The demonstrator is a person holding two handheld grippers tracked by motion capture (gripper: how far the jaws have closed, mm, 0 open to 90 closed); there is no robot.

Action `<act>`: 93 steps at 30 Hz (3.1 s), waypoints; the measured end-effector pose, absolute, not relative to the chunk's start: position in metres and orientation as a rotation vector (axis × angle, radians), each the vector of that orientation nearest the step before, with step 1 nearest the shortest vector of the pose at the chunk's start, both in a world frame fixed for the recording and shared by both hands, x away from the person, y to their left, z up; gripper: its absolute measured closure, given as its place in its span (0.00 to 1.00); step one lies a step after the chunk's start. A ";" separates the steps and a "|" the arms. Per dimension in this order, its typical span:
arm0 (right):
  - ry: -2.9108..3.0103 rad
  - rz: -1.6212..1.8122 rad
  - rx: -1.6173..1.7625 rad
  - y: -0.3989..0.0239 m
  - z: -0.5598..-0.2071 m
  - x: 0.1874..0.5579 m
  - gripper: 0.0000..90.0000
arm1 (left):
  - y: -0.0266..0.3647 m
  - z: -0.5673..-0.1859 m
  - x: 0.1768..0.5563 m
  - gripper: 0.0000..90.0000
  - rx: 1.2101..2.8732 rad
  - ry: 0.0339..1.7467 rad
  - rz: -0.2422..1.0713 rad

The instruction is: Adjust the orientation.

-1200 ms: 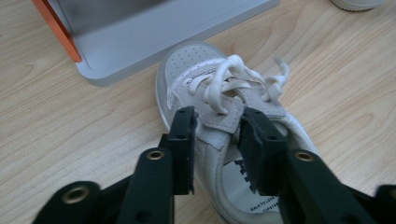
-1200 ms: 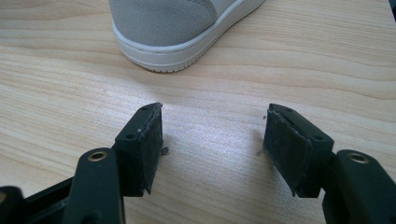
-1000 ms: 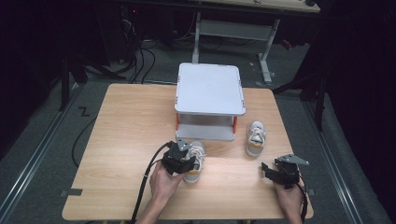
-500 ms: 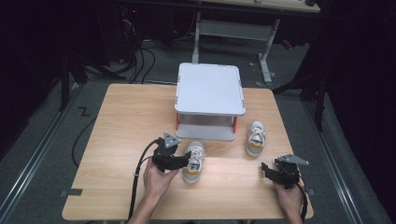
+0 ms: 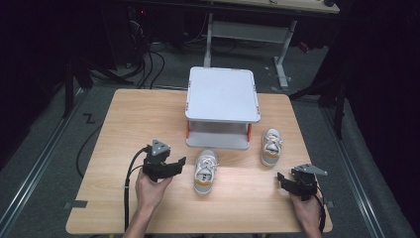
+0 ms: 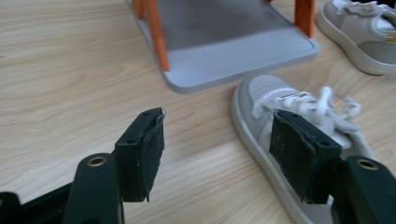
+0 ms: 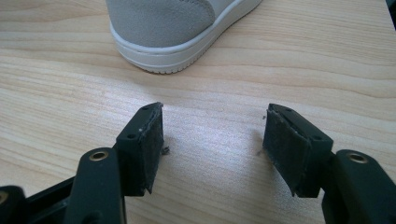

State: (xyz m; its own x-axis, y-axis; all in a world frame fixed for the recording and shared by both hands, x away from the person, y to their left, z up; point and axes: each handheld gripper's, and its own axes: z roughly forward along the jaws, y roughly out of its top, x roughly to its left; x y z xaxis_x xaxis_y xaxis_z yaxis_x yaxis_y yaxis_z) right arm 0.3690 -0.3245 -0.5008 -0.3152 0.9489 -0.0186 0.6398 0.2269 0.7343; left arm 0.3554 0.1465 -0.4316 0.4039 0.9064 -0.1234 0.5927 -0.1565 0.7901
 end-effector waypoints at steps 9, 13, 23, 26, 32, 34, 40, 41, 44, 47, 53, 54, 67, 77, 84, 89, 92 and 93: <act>2.037 0.874 1.459 -0.324 -0.501 0.369 0.42 | 0.173 -0.444 0.354 0.40 1.808 1.370 0.520; 2.032 0.871 1.463 -0.324 -0.501 0.369 0.42 | 0.183 -0.456 0.354 0.40 1.792 1.405 0.532; 2.041 0.883 1.466 -0.327 -0.495 0.363 0.45 | 0.194 -0.478 0.355 0.40 1.799 1.452 0.566; 2.031 0.920 1.450 -0.328 -0.488 0.359 0.48 | 0.198 -0.485 0.355 0.40 1.796 1.472 0.584; 1.991 1.004 1.424 -0.330 -0.473 0.355 0.51 | 0.202 -0.494 0.357 0.40 1.787 1.497 0.592; 1.961 1.010 1.402 -0.328 -0.465 0.355 0.53 | 0.202 -0.497 0.359 0.40 1.801 1.511 0.604; 1.982 0.980 1.360 -0.320 -0.441 0.380 0.59 | 0.201 -0.505 0.361 0.40 1.841 1.517 0.633; 1.982 0.980 1.360 -0.320 -0.441 0.380 0.59 | 0.201 -0.505 0.361 0.40 1.841 1.517 0.633; 2.005 0.906 1.334 -0.310 -0.434 0.396 0.62 | 0.200 -0.506 0.361 0.40 1.857 1.501 0.657; 2.023 0.877 1.335 -0.303 -0.435 0.409 0.63 | 0.198 -0.506 0.361 0.40 1.862 1.501 0.666; 2.029 0.827 1.377 -0.296 -0.439 0.436 0.66 | 0.198 -0.506 0.361 0.39 1.868 1.499 0.667; 2.034 0.817 1.384 -0.295 -0.439 0.440 0.67 | 0.198 -0.506 0.361 0.39 1.867 1.500 0.665; 2.074 0.730 1.397 -0.287 -0.446 0.460 0.79 | 0.200 -0.506 0.361 0.38 1.856 1.499 0.647; 2.063 0.658 1.339 -0.284 -0.442 0.456 0.89 | 0.202 -0.506 0.361 0.38 1.829 1.504 0.628; 2.060 0.712 1.316 -0.284 -0.433 0.443 0.90 | 0.202 -0.506 0.361 0.38 1.829 1.504 0.627; 2.090 0.738 1.245 -0.276 -0.427 0.420 0.90 | 0.203 -0.506 0.361 0.38 1.827 1.502 0.625; 2.110 0.770 1.199 -0.269 -0.422 0.402 0.90 | 0.202 -0.506 0.361 0.38 1.835 1.504 0.631; 2.118 0.781 1.182 -0.266 -0.421 0.395 0.90 | 0.201 -0.506 0.361 0.38 1.841 1.501 0.639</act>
State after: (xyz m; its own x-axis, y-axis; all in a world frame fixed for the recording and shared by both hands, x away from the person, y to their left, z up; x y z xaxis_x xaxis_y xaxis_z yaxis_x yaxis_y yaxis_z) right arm 0.3951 -0.2657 -0.4210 -0.4353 0.8767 -0.2047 0.5342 0.4346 0.7251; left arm 0.3615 0.2011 -0.5059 0.2192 0.9749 -0.0392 0.6476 -0.1153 0.7532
